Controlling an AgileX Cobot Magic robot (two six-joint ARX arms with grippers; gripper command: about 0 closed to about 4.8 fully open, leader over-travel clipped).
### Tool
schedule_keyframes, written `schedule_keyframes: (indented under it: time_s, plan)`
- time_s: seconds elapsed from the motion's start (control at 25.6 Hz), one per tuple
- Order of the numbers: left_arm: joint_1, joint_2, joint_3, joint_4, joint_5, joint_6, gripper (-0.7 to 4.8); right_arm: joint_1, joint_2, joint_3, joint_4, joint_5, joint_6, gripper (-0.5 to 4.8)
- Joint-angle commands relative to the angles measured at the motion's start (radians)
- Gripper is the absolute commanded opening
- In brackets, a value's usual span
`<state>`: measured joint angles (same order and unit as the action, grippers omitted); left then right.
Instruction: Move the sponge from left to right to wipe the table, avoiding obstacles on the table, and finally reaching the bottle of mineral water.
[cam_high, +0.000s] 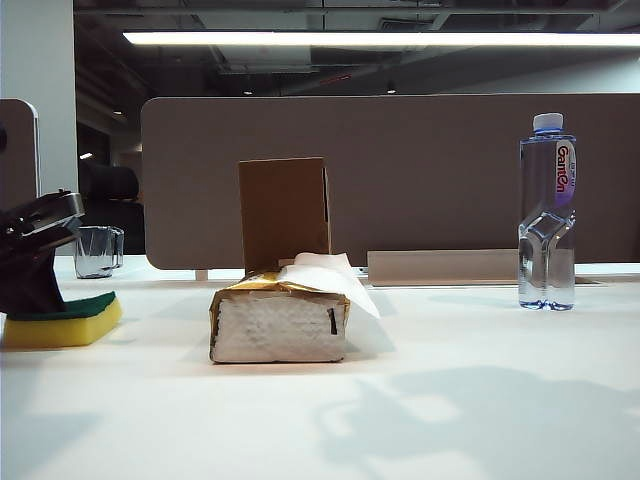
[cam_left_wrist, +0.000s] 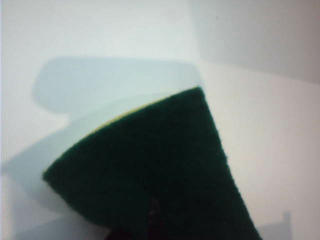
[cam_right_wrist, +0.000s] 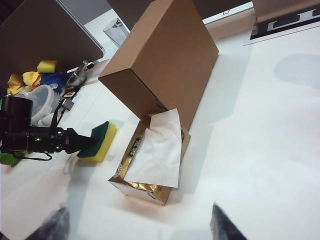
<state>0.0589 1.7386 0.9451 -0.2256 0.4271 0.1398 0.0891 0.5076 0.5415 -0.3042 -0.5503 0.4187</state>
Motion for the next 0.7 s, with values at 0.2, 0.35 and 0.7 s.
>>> schedule_keyframes:
  time_s: [0.2,0.35,0.7]
  plan:
    - [-0.002,-0.012,-0.019,-0.137,-0.011,0.01,-0.06,0.0,-0.001,0.006,0.017,0.002,0.0,3.64]
    - [-0.002,-0.026,-0.019,-0.149,-0.011,0.01,-0.06,0.0,-0.001,0.006,0.017,0.013,0.0,3.64]
    - [-0.003,-0.045,-0.023,-0.18,0.004,0.01,-0.06,0.0,-0.002,0.006,0.017,0.013,0.0,3.64]
